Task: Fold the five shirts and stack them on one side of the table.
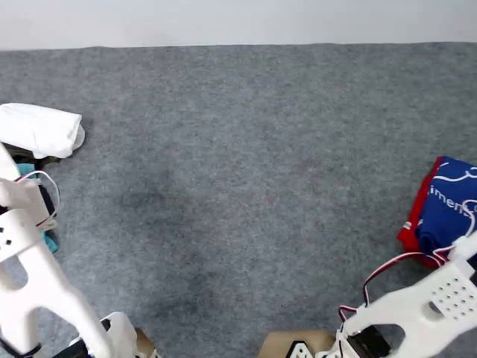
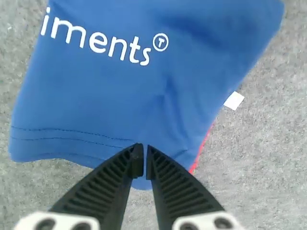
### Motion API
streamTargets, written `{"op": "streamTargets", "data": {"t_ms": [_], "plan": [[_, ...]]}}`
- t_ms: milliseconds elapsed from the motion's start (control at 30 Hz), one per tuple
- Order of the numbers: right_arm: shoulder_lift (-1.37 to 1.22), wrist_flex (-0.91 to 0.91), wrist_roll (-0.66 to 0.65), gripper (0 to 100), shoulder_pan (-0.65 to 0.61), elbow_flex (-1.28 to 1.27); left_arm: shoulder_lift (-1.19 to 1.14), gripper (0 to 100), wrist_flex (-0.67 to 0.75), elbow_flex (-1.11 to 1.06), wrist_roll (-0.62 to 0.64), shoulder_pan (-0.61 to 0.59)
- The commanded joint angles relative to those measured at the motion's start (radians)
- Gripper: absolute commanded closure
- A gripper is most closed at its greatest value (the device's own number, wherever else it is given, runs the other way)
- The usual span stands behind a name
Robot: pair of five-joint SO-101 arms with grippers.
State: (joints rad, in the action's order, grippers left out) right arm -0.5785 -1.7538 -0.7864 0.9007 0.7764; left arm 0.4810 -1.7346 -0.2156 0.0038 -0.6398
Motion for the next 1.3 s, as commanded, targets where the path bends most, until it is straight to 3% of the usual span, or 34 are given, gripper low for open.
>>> {"op": "streamTargets", "data": {"t_ms": [0, 433, 800, 1067, 1267], "plan": [[0.064, -0.033, -0.008, 98.7, 0.024, -0.052, 0.025, 100, -0.008, 0.004, -0.003, 0.005], [-0.053, 0.012, -0.009, 98.7, 0.125, -0.140, 0.025, 100, -0.006, 0.005, -0.005, 0.005], [0.173, -0.022, -0.008, 98.4, 0.093, -0.084, 0.025, 100, -0.003, 0.005, -0.006, 0.005], [-0.039, 0.094, -0.008, 98.4, 0.113, -0.083, 0.025, 100, -0.003, 0.005, -0.006, 0.005], [-0.091, 0.027, -0.009, 98.7, 0.113, -0.054, 0.025, 100, -0.003, 0.005, -0.006, 0.005]]}}
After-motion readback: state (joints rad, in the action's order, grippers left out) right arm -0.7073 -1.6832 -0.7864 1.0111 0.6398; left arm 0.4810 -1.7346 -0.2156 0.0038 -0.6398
